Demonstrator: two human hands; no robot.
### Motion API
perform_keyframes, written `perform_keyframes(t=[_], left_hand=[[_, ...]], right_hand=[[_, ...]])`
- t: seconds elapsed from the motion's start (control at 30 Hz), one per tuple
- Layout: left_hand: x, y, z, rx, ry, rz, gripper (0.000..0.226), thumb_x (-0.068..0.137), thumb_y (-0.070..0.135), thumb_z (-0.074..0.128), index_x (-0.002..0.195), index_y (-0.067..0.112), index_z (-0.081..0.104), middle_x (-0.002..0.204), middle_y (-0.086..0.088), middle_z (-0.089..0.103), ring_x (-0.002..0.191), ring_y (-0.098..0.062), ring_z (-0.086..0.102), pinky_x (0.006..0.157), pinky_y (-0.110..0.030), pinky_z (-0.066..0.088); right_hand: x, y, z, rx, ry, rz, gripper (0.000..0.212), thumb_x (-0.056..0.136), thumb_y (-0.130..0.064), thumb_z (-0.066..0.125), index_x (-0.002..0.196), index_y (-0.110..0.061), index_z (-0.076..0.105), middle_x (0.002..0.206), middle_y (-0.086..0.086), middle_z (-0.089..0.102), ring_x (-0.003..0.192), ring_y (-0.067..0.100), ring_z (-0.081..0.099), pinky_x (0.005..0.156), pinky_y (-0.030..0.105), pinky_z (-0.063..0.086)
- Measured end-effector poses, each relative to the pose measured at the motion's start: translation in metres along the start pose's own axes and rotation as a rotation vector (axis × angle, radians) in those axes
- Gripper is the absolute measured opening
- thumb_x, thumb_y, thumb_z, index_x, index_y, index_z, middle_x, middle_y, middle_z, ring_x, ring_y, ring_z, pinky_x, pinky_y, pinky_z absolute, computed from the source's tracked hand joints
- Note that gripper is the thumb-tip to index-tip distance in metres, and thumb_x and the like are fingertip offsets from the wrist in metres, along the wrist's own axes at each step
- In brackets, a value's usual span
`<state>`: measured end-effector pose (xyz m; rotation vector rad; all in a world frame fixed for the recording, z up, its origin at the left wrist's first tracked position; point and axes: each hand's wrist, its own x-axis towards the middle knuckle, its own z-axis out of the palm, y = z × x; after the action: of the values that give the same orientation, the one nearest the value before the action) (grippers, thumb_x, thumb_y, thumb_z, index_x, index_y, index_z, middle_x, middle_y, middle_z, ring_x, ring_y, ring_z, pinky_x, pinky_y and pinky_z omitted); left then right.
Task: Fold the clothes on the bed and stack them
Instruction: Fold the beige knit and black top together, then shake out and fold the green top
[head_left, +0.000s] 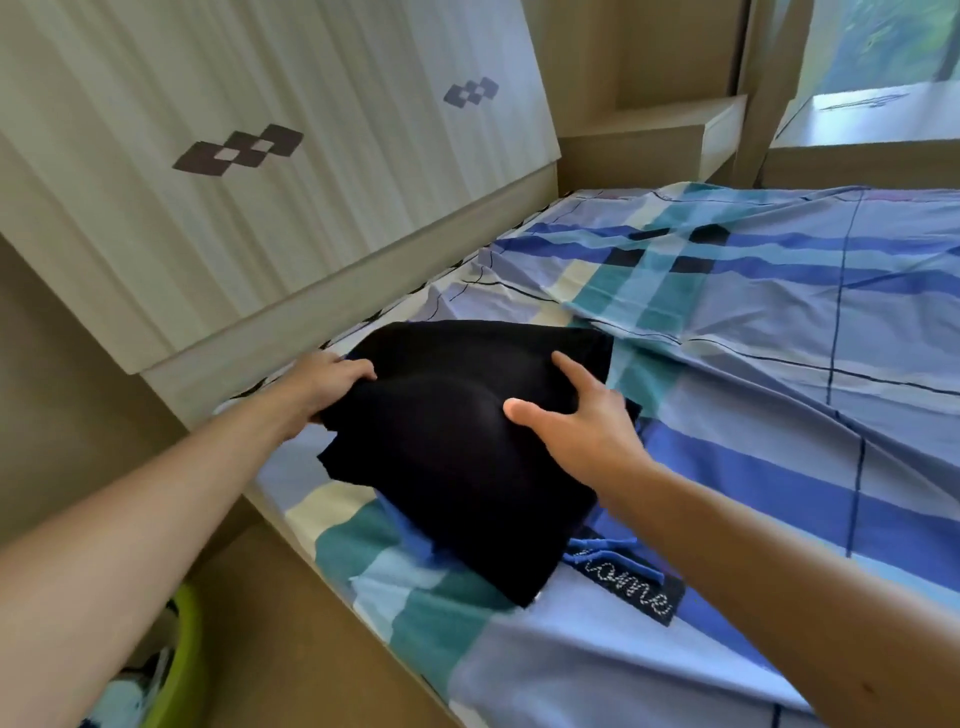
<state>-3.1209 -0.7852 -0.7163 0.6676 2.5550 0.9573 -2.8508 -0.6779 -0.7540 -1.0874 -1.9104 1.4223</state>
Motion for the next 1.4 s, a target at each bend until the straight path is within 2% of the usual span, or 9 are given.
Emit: perform_keyframes(t=[0.1, 0.2, 0.3, 0.37, 0.47, 0.7, 0.9, 1.03, 1.4], left_hand=[[0.001, 0.024, -0.005, 0.424, 0.258, 0.505, 0.064, 0.075, 0.038, 0.063, 0.135, 0.02, 0.054, 0.137, -0.006, 0.052, 0.126, -0.029, 0.05, 0.103, -0.04, 0.042], [0.001, 0.053, 0.0, 0.436, 0.057, 0.842, 0.07, 0.084, 0.055, 0.045, 0.146, 0.022, 0.045, 0.152, -0.001, 0.042, 0.143, -0.022, 0.034, 0.117, -0.032, 0.022], [0.01, 0.037, 0.022, 0.581, -0.052, 0.753, 0.102, 0.077, 0.091, 0.014, 0.155, 0.027, 0.032, 0.162, -0.002, 0.027, 0.152, -0.025, 0.018, 0.122, -0.052, 0.017], [0.004, 0.011, 0.042, 0.548, -0.103, 0.613, 0.105, 0.07, 0.09, 0.011, 0.157, 0.032, 0.023, 0.166, 0.003, 0.015, 0.154, -0.02, 0.005, 0.122, -0.055, 0.012], [-0.008, -0.008, 0.053, 0.469, -0.096, 0.577, 0.1, 0.071, 0.088, 0.014, 0.157, 0.037, 0.019, 0.167, 0.009, 0.011, 0.154, -0.013, 0.0, 0.123, -0.054, 0.01], [-0.024, 0.032, 0.027, 0.606, -0.041, 0.595, 0.116, 0.063, 0.099, 0.007, 0.151, 0.03, 0.037, 0.159, 0.004, 0.036, 0.146, -0.017, 0.032, 0.118, -0.055, 0.023], [-0.07, 0.079, 0.036, 0.493, -0.049, 0.709, 0.094, 0.074, 0.084, 0.033, 0.143, 0.022, 0.048, 0.147, -0.001, 0.051, 0.135, -0.02, 0.047, 0.113, -0.044, 0.036], [-0.127, 0.116, 0.075, 0.13, -0.194, 0.796, 0.074, 0.077, 0.073, 0.052, 0.133, 0.024, 0.056, 0.133, 0.008, 0.059, 0.125, -0.006, 0.053, 0.108, -0.028, 0.037], [-0.305, 0.211, 0.222, -0.296, -0.532, 0.993, 0.042, 0.084, 0.045, 0.061, 0.121, 0.025, 0.062, 0.118, 0.015, 0.067, 0.111, 0.0, 0.061, 0.097, -0.036, 0.051]], right_hand=[[0.005, -0.024, -0.011, -0.377, 0.185, -0.129, 0.093, 0.078, -0.057, 0.072, 0.154, -0.036, 0.022, 0.149, 0.004, 0.022, 0.141, 0.027, 0.032, 0.116, 0.045, 0.03], [0.011, -0.046, -0.004, -0.373, 0.176, -0.339, 0.088, 0.086, -0.063, 0.059, 0.157, -0.03, 0.017, 0.161, 0.002, 0.013, 0.15, 0.025, 0.019, 0.121, 0.046, 0.022], [0.02, -0.03, 0.016, -0.494, 0.053, -0.307, 0.088, 0.089, -0.073, 0.042, 0.159, -0.028, 0.012, 0.168, 0.004, 0.003, 0.155, 0.021, 0.001, 0.125, 0.046, 0.007], [0.017, -0.006, 0.026, -0.546, -0.007, -0.247, 0.091, 0.088, -0.079, 0.032, 0.16, -0.031, 0.006, 0.169, 0.001, -0.003, 0.155, 0.019, -0.008, 0.125, 0.048, 0.0], [0.008, 0.014, 0.033, -0.524, 0.003, -0.233, 0.092, 0.085, -0.084, 0.028, 0.159, -0.035, 0.001, 0.168, -0.004, -0.008, 0.154, 0.016, -0.012, 0.124, 0.051, -0.001], [-0.008, -0.004, 0.002, -0.432, -0.022, -0.247, 0.085, 0.092, -0.068, 0.044, 0.16, -0.028, 0.01, 0.169, 0.001, 0.001, 0.155, 0.018, 0.002, 0.125, 0.046, 0.009], [-0.032, -0.009, -0.053, -0.448, 0.022, -0.255, 0.08, 0.094, -0.044, 0.059, 0.157, -0.019, 0.018, 0.164, 0.001, 0.017, 0.145, 0.026, 0.033, 0.114, 0.041, 0.035], [-0.058, -0.012, -0.109, -0.487, 0.101, -0.287, 0.074, 0.092, -0.036, 0.065, 0.154, -0.017, 0.028, 0.155, 0.002, 0.032, 0.137, 0.025, 0.04, 0.107, 0.035, 0.036], [-0.166, 0.04, -0.307, -0.432, 0.379, -0.228, 0.063, 0.086, -0.024, 0.075, 0.143, -0.021, 0.047, 0.143, 0.001, 0.05, 0.118, 0.018, 0.062, 0.099, 0.039, 0.051]])
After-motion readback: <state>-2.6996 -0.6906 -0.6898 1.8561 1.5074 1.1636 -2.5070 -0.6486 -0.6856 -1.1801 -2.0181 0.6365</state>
